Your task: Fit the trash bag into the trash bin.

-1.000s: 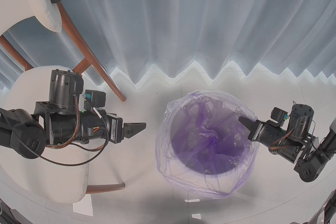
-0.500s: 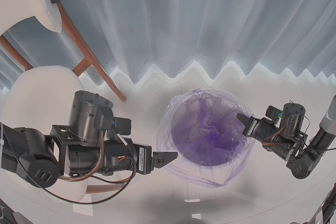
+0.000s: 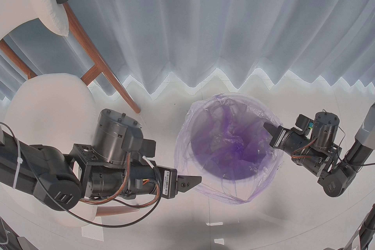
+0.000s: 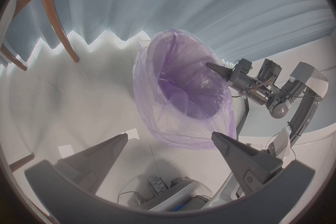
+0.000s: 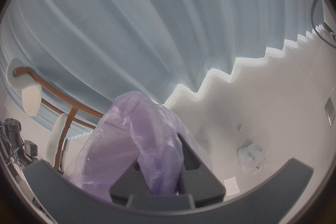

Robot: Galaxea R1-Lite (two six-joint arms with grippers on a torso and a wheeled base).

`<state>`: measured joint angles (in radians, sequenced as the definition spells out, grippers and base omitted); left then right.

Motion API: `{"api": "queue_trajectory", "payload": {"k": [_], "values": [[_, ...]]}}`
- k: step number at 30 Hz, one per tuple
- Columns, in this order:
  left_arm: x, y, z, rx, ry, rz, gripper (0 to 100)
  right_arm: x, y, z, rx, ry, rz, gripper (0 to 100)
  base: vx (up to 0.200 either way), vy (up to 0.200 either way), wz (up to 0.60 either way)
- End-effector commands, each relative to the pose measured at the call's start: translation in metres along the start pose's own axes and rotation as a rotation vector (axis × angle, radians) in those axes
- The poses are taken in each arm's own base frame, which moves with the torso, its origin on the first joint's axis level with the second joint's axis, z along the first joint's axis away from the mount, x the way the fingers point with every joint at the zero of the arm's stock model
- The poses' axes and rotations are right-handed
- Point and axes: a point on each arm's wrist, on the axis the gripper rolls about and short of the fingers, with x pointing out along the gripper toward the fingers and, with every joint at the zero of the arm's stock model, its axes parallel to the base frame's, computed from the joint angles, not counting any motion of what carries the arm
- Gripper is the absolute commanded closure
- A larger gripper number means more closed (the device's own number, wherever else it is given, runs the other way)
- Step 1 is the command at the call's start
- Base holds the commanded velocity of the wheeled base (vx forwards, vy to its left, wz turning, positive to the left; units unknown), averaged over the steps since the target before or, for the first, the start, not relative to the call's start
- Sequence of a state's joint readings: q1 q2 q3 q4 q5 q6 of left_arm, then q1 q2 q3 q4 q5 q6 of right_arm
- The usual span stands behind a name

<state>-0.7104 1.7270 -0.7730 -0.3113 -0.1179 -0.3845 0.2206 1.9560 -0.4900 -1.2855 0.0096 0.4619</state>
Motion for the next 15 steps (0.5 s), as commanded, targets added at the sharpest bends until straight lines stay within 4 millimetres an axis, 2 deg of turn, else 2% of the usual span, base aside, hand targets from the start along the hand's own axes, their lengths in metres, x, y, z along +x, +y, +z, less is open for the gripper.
{"api": "queue_trajectory", "payload": {"k": [1,12,15], "values": [[0.008,0.002,-0.003,0.0,0.023,0.009,100,0.001,0.001,0.001,0.0,-0.006,0.004,100,0.0,0.0,0.0],[0.016,0.006,-0.006,-0.008,0.055,0.024,100,0.004,0.004,0.007,0.033,-0.029,0.019,100,0.0,0.0,0.0],[0.019,0.005,-0.003,-0.007,0.051,0.023,100,0.003,0.004,0.008,0.087,-0.03,0.018,100,0.0,0.0,0.0]]}}
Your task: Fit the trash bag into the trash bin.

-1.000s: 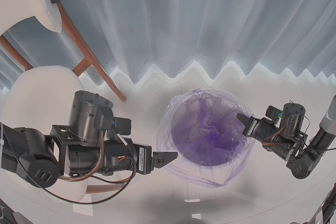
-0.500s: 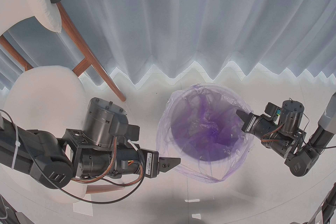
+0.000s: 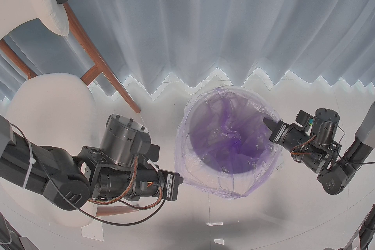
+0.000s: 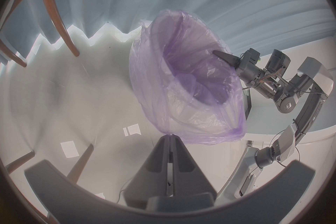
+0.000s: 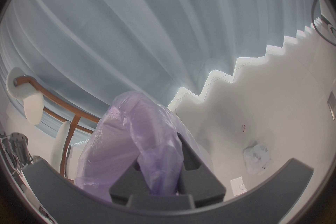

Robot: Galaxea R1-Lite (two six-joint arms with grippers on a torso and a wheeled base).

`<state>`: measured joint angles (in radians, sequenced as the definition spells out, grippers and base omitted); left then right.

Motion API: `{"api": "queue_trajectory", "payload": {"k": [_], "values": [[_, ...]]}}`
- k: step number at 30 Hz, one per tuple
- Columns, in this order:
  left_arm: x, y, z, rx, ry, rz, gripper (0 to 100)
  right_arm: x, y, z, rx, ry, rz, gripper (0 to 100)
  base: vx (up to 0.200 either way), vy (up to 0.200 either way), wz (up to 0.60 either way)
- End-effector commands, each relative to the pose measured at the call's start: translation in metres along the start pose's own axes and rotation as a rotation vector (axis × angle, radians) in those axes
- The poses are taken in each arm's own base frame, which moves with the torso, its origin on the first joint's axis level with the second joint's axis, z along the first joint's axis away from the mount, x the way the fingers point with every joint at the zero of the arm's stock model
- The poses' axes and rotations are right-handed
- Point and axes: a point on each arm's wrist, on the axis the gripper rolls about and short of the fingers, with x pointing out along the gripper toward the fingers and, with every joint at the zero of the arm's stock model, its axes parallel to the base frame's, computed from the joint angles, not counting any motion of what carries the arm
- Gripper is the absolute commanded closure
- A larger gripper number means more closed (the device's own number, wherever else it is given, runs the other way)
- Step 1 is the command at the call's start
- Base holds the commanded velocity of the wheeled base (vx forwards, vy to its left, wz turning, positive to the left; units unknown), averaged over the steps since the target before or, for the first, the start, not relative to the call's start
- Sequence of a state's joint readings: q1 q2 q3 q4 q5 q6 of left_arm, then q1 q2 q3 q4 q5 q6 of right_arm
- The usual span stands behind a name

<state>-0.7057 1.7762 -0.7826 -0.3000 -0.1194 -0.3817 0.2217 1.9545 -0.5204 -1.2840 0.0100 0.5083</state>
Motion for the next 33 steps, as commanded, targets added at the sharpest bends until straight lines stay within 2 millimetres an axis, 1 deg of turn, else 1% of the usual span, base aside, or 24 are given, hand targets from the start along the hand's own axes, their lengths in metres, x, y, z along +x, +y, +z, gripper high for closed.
{"api": "queue_trajectory", "payload": {"k": [1,6,15,24,27,33], "values": [[0.006,0.0,0.003,-0.001,0.003,0.001,100,-0.001,0.0,0.001,0.066,-0.001,0.001,100,0.0,0.0,0.0],[0.007,0.002,0.007,-0.006,-0.016,0.022,100,-0.003,0.0,0.0,0.165,0.007,-0.005,100,0.0,0.0,0.0],[0.006,0.004,0.006,-0.01,-0.005,0.042,100,-0.004,0.001,0.002,0.294,0.0,0.0,100,0.0,0.0,0.0],[0.004,0.01,0.004,-0.021,0.003,0.059,100,-0.006,0.004,0.008,0.335,-0.018,0.016,100,0.0,0.0,0.0],[0.004,0.015,0.002,-0.031,0.022,0.076,100,-0.007,0.007,0.012,0.356,-0.028,0.033,100,0.0,0.0,0.0],[0.005,0.015,0.001,-0.007,0.025,0.092,100,-0.008,0.014,0.02,0.38,-0.039,0.083,100,0.0,0.0,0.0]]}}
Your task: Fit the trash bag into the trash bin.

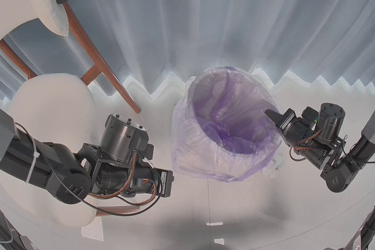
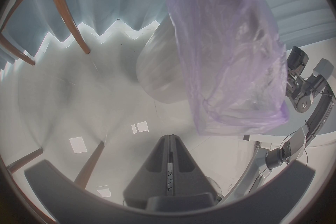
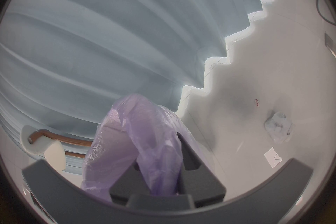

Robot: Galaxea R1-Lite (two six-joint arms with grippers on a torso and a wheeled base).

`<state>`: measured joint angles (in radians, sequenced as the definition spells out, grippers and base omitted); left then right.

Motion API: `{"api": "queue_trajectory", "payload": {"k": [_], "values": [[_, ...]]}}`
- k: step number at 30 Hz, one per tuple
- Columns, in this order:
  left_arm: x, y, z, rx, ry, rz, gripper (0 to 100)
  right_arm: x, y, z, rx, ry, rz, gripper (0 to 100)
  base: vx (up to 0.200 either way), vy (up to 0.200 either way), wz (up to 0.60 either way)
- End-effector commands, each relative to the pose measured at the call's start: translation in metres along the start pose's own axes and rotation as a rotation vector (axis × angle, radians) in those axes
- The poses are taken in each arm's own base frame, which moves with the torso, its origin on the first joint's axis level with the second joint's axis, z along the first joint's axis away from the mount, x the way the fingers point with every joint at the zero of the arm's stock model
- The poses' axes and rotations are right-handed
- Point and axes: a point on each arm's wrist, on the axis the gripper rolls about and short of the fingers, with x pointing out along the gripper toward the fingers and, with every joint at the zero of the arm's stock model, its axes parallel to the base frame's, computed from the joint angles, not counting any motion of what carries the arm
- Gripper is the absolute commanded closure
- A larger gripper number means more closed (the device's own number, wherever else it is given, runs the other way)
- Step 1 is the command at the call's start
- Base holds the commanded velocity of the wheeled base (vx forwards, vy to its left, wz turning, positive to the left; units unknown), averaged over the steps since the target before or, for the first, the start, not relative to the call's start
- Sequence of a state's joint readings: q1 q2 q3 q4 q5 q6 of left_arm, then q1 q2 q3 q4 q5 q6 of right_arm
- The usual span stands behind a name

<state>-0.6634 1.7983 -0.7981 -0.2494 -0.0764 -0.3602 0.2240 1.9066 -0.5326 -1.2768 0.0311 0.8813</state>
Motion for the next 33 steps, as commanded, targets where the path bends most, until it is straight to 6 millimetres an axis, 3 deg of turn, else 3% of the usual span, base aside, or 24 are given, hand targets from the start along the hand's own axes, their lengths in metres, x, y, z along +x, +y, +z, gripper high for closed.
{"api": "queue_trajectory", "payload": {"k": [1,8,12,16,17,28,33], "values": [[0.001,0.0,0.0,0.005,0.003,0.003,100,-0.003,0.01,0.005,0.019,0.001,0.049,100,0.0,0.0,0.0],[-0.006,0.0,-0.001,0.007,-0.008,0.002,100,-0.002,0.004,0.002,-0.011,0.017,0.035,100,0.0,0.0,0.0],[-0.033,-0.006,-0.015,0.062,-0.03,-0.019,100,0.0,0.001,0.001,-0.048,0.017,0.026,100,0.0,0.0,0.0],[-0.043,-0.002,-0.026,0.082,-0.02,-0.023,100,0.0,-0.001,0.0,-0.063,0.023,0.021,100,0.0,0.0,0.0],[-0.054,0.002,-0.033,0.083,-0.025,-0.029,100,0.001,-0.003,-0.002,-0.095,0.031,0.015,100,0.0,0.0,0.0],[-0.087,0.013,-0.024,0.048,-0.157,-0.063,100,0.006,-0.016,-0.011,-0.389,0.133,0.063,100,0.0,0.0,0.0],[-0.096,0.022,-0.024,0.029,-0.188,-0.035,100,0.026,-0.033,-0.024,-0.416,0.136,0.067,100,0.0,0.0,0.0]]}}
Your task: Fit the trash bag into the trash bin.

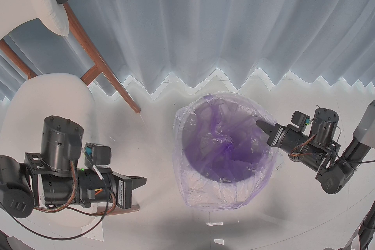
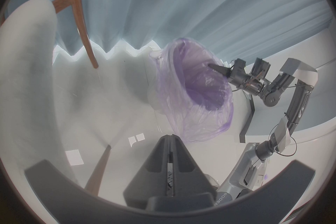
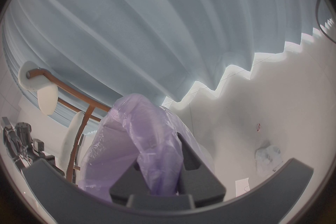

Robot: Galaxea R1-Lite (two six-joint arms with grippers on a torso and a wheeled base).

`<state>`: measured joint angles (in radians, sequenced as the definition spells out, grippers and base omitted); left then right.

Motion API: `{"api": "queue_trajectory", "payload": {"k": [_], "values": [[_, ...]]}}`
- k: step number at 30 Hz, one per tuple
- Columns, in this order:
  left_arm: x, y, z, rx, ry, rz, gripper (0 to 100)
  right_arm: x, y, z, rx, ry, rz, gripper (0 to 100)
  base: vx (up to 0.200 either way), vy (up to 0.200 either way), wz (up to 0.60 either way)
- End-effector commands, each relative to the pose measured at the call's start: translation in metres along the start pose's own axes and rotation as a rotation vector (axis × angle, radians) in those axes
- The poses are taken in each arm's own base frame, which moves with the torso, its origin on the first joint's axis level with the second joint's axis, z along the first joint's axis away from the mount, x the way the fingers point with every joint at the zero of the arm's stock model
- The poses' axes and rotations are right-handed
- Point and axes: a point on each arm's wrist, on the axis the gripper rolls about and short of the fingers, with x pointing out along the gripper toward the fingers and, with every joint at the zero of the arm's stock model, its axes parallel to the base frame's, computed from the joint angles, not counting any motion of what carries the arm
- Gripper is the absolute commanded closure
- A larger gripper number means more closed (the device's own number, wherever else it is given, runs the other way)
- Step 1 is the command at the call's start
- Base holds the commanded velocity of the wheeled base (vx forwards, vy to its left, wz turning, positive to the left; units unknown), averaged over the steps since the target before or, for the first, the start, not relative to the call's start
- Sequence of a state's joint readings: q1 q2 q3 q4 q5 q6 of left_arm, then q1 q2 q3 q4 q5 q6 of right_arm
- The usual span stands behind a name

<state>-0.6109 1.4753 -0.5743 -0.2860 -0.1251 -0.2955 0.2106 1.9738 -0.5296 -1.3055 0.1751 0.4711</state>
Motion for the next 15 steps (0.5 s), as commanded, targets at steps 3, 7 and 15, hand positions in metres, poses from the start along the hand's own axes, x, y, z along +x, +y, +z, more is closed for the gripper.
{"api": "queue_trajectory", "payload": {"k": [3,7,15], "values": [[-0.016,0.01,0.008,-0.022,-0.088,0.028,100,0.028,-0.022,-0.031,-0.018,0.009,-0.002,100,0.0,0.0,0.0],[-0.016,0.01,0.008,-0.018,-0.108,0.025,100,0.039,-0.035,-0.054,-0.015,0.019,-0.002,100,0.0,0.0,0.0],[-0.021,0.009,0.009,0.017,-0.124,0.021,100,0.077,-0.05,-0.067,-0.017,-0.022,0.017,100,0.0,0.0,0.0]]}}
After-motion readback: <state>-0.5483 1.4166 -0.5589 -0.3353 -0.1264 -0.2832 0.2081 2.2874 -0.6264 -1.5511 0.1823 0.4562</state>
